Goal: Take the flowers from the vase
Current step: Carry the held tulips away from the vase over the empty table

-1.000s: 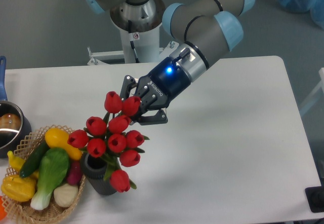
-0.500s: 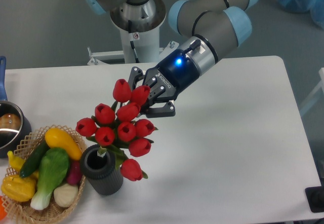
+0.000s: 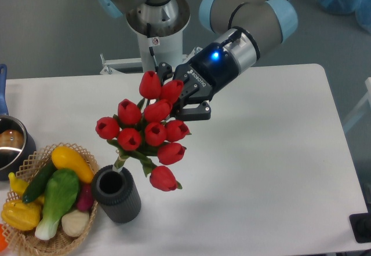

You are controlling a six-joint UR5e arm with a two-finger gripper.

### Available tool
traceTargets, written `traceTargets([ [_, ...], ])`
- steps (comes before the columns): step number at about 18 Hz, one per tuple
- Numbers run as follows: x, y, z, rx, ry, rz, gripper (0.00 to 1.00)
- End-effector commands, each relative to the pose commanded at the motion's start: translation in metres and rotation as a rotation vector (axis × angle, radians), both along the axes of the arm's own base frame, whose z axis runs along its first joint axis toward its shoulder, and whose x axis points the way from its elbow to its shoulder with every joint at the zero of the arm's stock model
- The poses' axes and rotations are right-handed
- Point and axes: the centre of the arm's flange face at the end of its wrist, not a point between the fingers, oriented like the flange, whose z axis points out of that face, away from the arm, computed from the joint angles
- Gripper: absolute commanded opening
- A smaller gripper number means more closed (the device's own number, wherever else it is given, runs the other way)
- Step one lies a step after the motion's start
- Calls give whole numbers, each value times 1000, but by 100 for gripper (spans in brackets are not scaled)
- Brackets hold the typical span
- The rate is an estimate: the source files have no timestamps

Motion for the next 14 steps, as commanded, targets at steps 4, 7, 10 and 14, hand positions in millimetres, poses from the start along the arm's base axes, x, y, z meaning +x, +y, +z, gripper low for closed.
traceTargets([
  [4,-7,-10,4,-49,51,50,0],
  [7,-16,-13,-9,-165,131,118,0],
  [10,-25,-17,-17,-238,195,161,0],
  [14,-47,-37,-23,-278,219,218,0],
])
